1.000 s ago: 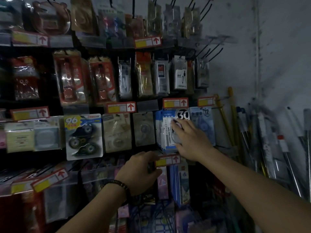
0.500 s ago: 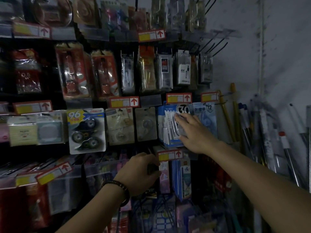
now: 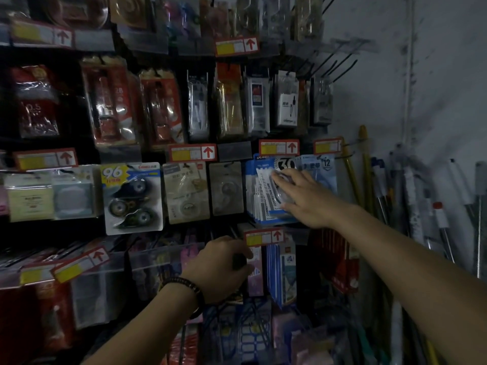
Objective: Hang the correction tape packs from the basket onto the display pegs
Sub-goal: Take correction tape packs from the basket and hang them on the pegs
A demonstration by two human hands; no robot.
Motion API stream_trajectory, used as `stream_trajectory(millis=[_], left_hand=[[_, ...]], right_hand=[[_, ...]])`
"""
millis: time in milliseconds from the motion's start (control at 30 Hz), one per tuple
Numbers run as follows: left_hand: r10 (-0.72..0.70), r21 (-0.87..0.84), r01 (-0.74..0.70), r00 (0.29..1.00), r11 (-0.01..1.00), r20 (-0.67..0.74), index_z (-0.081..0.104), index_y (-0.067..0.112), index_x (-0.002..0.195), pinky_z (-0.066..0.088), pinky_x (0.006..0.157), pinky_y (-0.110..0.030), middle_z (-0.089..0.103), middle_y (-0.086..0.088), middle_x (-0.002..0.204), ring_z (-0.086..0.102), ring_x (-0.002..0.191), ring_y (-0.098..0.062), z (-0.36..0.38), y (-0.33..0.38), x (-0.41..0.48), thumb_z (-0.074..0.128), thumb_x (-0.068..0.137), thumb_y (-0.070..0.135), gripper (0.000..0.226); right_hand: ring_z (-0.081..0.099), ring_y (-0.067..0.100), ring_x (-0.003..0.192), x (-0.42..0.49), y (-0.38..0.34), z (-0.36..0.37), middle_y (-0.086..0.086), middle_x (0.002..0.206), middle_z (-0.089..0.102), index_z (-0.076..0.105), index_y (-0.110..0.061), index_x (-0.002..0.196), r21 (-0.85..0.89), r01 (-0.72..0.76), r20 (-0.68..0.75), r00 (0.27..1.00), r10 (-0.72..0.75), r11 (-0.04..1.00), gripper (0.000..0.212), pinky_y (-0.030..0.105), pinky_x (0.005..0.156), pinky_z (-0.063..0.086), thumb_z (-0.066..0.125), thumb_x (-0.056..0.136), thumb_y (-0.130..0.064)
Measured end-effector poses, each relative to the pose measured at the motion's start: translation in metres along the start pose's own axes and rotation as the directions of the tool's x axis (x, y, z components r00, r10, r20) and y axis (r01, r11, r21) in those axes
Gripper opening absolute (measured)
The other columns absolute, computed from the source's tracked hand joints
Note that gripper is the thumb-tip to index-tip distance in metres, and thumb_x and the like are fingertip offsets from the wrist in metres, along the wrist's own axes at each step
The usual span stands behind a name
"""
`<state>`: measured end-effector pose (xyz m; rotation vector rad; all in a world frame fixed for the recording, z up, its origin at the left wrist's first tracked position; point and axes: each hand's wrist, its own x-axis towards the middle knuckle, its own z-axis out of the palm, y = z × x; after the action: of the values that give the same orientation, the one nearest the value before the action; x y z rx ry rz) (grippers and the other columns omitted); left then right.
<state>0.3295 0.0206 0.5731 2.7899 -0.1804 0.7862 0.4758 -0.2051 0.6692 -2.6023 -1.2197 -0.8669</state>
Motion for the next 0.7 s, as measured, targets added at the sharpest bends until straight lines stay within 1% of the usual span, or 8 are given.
stream_trajectory(millis=[200,300,367,467,600,700], left_hand=[[-0.007,0.004,0.007,1.0,1.0,0.018,0.068,0.037,0.123,0.057,0.094,-0.032,0.058,0.014,0.12,0.062,0.107,-0.009,0.002,-0.002,-0.003,0.066,0.096,0.052,0.03],[-0.007,0.001,0.007,1.0,1.0,0.023,0.069,0.035,0.124,0.056,0.094,-0.03,0.058,0.013,0.122,0.061,0.109,-0.01,0.002,-0.001,-0.003,0.066,0.097,0.05,0.03],[-0.007,-0.001,0.008,0.999,1.0,0.032,0.068,0.036,0.123,0.056,0.095,-0.032,0.058,0.012,0.121,0.062,0.109,-0.011,0.003,0.0,-0.003,0.065,0.097,0.051,0.03],[-0.009,-0.001,0.009,0.999,1.0,0.047,0.068,0.038,0.122,0.057,0.095,-0.034,0.058,0.013,0.119,0.061,0.108,-0.01,0.002,0.0,-0.005,0.064,0.096,0.053,0.03],[0.007,0.004,-0.007,0.999,1.0,0.037,0.069,0.035,0.122,0.053,0.094,-0.026,0.057,0.014,0.118,0.059,0.107,-0.008,0.001,-0.001,-0.007,0.065,0.098,0.048,0.028],[0.009,0.004,-0.009,1.0,1.0,0.023,0.07,0.034,0.121,0.053,0.093,-0.025,0.059,0.012,0.118,0.06,0.106,-0.009,-0.001,-0.003,-0.008,0.066,0.098,0.046,0.026]], right_hand=[[0.01,0.024,0.154,-0.002,0.007,-0.005,-0.007,0.17,0.007,-0.008,-0.035,0.166,0.006,0.005,0.052,0.999,-0.006,1.0,0.082,0.055,0.123,0.027,0.049,0.108,-0.041],[0.009,0.024,0.155,-0.005,0.006,-0.005,-0.006,0.17,0.007,-0.009,-0.038,0.165,0.02,0.001,0.054,0.999,-0.002,1.0,0.081,0.057,0.124,0.022,0.048,0.108,-0.041],[0.008,0.024,0.155,-0.006,0.005,-0.006,-0.006,0.171,0.006,-0.01,-0.039,0.165,0.033,-0.006,0.056,0.998,0.004,0.999,0.081,0.058,0.124,0.022,0.048,0.109,-0.041],[0.007,0.025,0.156,-0.005,0.003,-0.004,-0.005,0.172,0.004,-0.011,-0.037,0.166,0.028,-0.026,0.041,0.999,0.025,0.999,0.081,0.057,0.124,0.023,0.047,0.109,-0.04],[0.011,0.027,0.155,0.0,0.001,0.0,-0.003,0.172,0.005,-0.009,-0.034,0.167,0.012,-0.026,0.047,0.999,0.025,1.0,0.08,0.051,0.121,0.026,0.047,0.11,-0.039],[0.013,0.029,0.153,0.004,-0.004,0.007,-0.001,0.171,0.004,-0.009,-0.029,0.167,-0.033,-0.03,0.044,0.999,0.031,0.999,0.082,0.051,0.12,0.031,0.049,0.109,-0.037]])
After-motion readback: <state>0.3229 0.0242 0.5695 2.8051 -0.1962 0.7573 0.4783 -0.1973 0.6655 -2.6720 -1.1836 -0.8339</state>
